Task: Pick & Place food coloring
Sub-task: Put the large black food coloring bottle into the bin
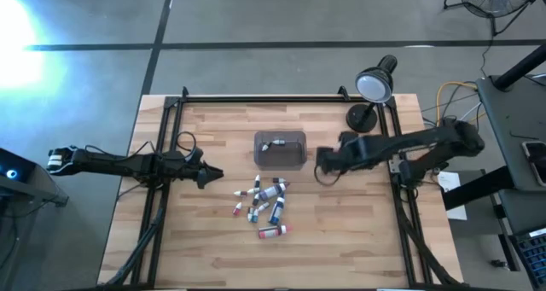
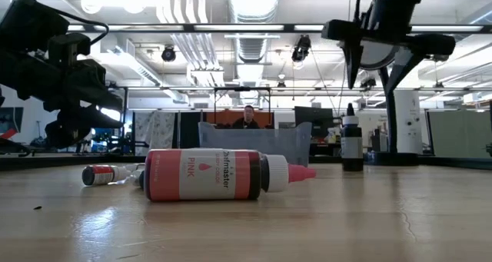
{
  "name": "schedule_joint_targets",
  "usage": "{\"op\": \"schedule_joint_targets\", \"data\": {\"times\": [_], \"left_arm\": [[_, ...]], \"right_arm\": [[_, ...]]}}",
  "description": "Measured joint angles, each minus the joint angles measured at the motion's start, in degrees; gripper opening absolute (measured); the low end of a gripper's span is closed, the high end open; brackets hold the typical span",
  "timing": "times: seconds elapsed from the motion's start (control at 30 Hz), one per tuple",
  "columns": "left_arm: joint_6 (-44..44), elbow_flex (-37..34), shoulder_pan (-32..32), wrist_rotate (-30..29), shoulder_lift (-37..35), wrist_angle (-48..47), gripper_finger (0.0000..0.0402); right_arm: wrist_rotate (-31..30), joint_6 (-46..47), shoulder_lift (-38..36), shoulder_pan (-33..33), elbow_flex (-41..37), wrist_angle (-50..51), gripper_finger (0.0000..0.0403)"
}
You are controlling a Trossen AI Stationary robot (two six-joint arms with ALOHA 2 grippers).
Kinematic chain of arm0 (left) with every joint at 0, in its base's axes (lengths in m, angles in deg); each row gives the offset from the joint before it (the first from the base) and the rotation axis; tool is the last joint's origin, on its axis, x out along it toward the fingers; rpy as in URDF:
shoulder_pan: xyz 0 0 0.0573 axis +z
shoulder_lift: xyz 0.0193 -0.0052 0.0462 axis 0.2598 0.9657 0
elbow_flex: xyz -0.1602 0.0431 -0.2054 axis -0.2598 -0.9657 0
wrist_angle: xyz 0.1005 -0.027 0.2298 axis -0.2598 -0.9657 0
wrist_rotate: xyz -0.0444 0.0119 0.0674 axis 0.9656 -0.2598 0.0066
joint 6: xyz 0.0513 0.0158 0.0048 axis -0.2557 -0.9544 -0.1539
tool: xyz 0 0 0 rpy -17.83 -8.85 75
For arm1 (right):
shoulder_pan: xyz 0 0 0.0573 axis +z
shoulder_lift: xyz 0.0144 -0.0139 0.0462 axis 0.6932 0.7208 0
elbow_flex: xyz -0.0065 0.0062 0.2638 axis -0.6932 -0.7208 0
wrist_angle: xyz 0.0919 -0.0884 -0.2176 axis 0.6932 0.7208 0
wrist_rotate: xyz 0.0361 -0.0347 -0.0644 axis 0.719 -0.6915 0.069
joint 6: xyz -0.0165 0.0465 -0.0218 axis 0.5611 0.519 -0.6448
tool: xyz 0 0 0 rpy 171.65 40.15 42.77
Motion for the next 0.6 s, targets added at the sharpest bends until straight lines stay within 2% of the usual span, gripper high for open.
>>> {"op": "schedule_joint_targets", "data": {"times": [0.23,0.47,0.6], "left_arm": [[0.0,0.0,0.0,0.0,0.0,0.1,0.0131],[1.3,0.0,0.0,0.0,0.0,0.1,0.0131],[1.7,0.0,0.0,0.0,0.0,0.1,0.0131]], "right_arm": [[11.1,-10.2,-0.4,-10.3,-1.6,-6.1,0.0297],[15.2,-17.1,4.2,-13.4,0.9,-5.7,0.0315],[16.5,-19.3,6.3,-13.6,1.2,-5.7,0.0311]]}}
